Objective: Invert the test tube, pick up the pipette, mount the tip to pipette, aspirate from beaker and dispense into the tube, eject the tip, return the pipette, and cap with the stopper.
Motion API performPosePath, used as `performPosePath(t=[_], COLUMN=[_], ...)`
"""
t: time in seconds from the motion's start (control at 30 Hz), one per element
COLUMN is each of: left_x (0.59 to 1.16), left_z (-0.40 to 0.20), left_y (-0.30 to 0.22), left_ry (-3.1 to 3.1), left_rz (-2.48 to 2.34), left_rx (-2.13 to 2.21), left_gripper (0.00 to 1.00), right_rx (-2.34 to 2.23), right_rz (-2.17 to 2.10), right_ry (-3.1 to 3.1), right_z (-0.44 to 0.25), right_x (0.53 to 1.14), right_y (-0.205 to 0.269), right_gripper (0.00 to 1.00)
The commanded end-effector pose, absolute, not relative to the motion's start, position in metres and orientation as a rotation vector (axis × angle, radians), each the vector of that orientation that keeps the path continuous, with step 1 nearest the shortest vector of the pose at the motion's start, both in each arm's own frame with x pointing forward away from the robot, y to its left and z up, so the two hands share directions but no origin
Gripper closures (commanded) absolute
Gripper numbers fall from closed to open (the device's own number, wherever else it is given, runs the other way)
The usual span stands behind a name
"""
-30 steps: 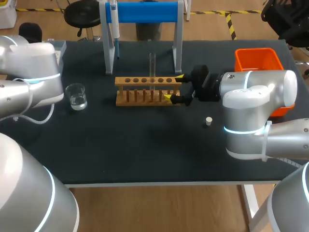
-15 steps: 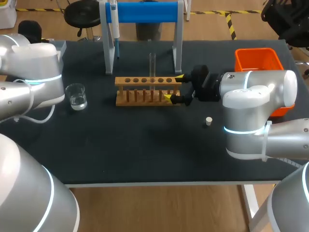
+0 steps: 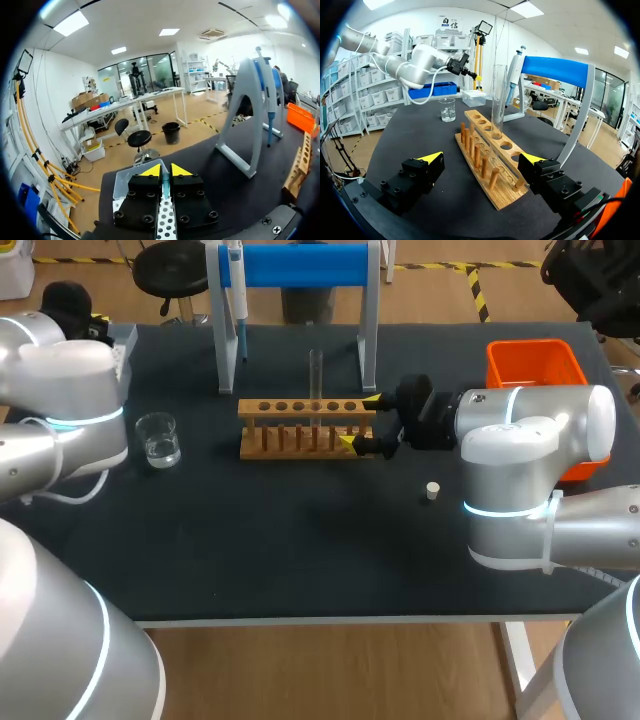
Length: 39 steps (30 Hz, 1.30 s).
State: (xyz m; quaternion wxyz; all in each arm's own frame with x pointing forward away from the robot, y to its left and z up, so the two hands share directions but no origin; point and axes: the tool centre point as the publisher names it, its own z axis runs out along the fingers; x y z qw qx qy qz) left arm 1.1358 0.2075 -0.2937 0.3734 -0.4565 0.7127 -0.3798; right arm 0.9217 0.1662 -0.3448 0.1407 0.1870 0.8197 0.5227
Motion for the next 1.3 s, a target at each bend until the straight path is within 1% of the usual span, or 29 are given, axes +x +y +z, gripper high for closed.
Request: performPosePath(t=[0.03, 0.1, 0.73, 0.8, 0.9, 1.3], left_x=[1.112, 1.103, 1.103, 1.101, 1.089, 1.01], left_z=[-0.275, -0.269, -0.269, -0.264, -0.256, -0.22], left_y=[0.213, 0.206, 0.206, 0.195, 0.183, 0.128], left_ry=[1.949, 2.068, 2.068, 2.126, 2.176, 2.356], left_rz=[-1.062, -1.128, -1.128, -1.133, -1.138, -1.171], left_rx=[-1.086, -0.993, -0.993, -0.872, -0.81, -0.626], left_gripper=[1.0, 1.0, 1.0, 1.0, 1.0, 1.0], right_rx=[0.54, 0.54, 0.54, 0.54, 0.54, 0.54], right_rz=[1.51, 1.51, 1.51, 1.51, 1.51, 1.51], right_ry=[2.367, 2.367, 2.367, 2.367, 2.367, 2.367], right_z=[-0.345, -0.345, -0.345, -0.345, -0.345, -0.345], right_x=[0.922, 0.922, 0.922, 0.922, 0.922, 0.922], right_y=[0.167, 0.167, 0.167, 0.167, 0.167, 0.167], right_gripper=[0.0, 0.0, 0.0, 0.0, 0.0, 0.0])
